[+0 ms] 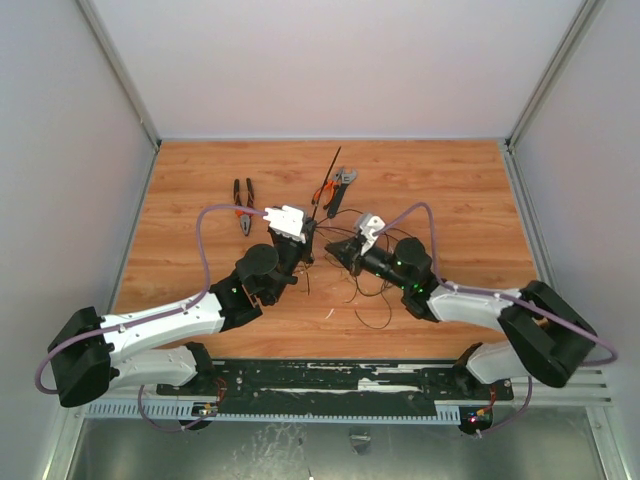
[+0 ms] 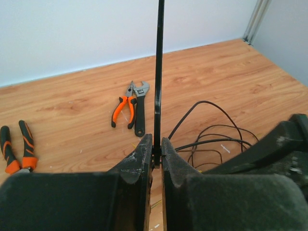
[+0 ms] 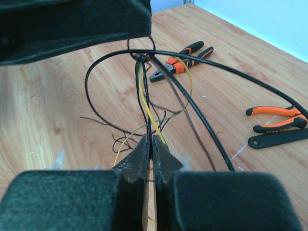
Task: Zip-tie the wires
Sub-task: Adjust the cable at the center of the board.
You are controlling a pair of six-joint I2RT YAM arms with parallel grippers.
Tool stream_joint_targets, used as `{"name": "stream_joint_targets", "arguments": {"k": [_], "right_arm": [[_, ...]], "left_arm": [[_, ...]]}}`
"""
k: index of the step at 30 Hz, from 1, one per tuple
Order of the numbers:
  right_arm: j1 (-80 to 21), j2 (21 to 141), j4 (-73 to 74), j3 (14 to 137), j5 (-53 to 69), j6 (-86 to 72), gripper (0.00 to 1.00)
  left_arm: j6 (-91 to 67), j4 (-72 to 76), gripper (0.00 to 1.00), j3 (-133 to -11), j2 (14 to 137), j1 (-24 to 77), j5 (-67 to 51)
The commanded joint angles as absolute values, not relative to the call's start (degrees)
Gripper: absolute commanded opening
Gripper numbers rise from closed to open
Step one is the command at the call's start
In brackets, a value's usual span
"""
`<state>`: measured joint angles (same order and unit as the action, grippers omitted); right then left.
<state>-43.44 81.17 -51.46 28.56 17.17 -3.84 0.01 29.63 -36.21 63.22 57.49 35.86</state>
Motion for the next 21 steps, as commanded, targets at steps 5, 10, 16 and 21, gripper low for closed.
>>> {"name": "stream_joint_targets", "arguments": {"k": [5,10,16,21], "right_arm": [[-43.20,62.79,-32.42,21.63,20.17,-4.05,0.00],[-40.76,52.39,-20.37,20.75,26.15,-3.16,0.00],[-37.90,50.05,-13.85,22.96,20.95,-6.29,0.00],[-33.23,42.70,-9.51,22.30,14.87,-8.77,0.00]], "left_arm": [[1.63,30.76,0.00,-37.27,62.41,56.91,36.59],[1.06,31.09,0.00,-37.24,62.41,56.78,36.34],[1.05,31.14,0.00,-37.33,62.58,56.73,36.37],[1.32,31.10,0.00,-37.16,62.34,56.61,36.64]]}}
